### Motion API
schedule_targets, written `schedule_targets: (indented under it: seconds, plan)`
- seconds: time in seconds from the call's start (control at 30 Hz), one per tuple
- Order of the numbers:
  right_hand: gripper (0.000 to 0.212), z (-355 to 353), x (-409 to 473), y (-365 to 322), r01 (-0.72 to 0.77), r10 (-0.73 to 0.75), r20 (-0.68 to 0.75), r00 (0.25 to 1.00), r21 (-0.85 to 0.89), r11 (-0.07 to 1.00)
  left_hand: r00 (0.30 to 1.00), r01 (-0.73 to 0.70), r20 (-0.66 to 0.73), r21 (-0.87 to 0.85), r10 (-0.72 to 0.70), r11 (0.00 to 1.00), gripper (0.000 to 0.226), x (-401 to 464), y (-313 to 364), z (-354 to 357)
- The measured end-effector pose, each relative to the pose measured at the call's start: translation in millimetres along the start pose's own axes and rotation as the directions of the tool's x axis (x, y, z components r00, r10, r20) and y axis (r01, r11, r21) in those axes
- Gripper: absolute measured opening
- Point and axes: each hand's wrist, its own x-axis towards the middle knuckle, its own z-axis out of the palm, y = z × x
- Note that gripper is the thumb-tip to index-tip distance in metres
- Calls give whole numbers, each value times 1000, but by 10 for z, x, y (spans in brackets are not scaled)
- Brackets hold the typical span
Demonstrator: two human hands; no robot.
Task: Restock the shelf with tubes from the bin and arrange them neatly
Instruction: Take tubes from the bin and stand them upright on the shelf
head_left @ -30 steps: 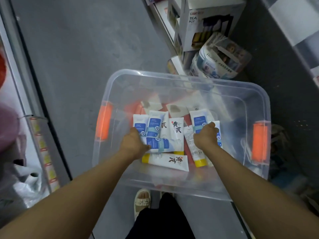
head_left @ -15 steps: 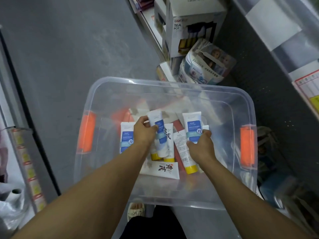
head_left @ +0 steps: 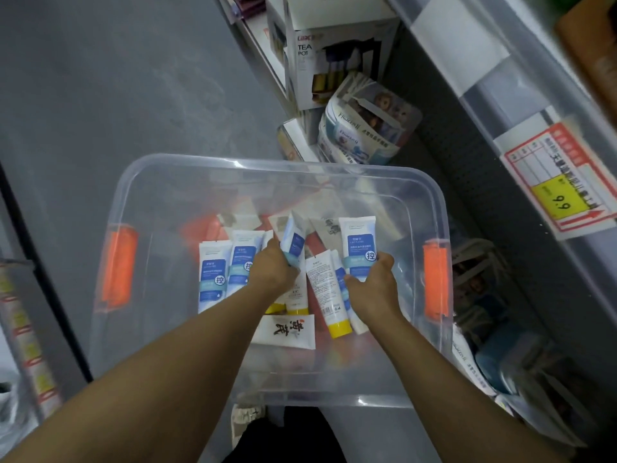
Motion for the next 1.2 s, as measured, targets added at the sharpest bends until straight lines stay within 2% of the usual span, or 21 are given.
schedule_targets:
  seconds: [0.17, 0.27, 0.43, 0.57, 0.7, 0.87, 1.0, 1.2]
  plan:
    - [52, -181, -250, -185, 29, -31, 42, 999, 47, 999, 991, -24, 121, -205, 49, 978, 41, -273, 24, -310]
    - [44, -285, -447, -333, 45, -50, 49, 998, 85, 995, 984, -25, 163, -299, 77, 954, 42, -496, 74, -545]
    - [42, -441, -913, -627, 117, -121, 14, 993, 172, 978, 976, -40, 193, -309, 104, 950, 48, -928, 158, -1020]
    - [44, -608, -1393, -885, 156, -152, -35, 988, 230, 961, 968, -155, 144, -292, 204, 944, 45, -1340, 222, -1433]
    - [40, -854, -1914, -1086, 261, -238, -129, 963, 213, 941, 940, -300, 64, -312, 335, 901, 42, -1756, 301, -1844]
    - [45, -1114, -2537, -1304, 389, -321, -311, 894, 188, 902, 846, -513, -34, -321, 532, 796, 36, -2328, 484, -2235]
    - [55, -1345, -3003, -1391, 501, -390, -461, 798, 146, 853, 784, -605, -68, -311, 618, 733, 40, -2774, 646, -2405]
    - [50, -1776, -3676, -1292, 558, -385, -638, 667, 85, 825, 693, -705, -65, -273, 718, 655, 39, -3370, 879, -2444]
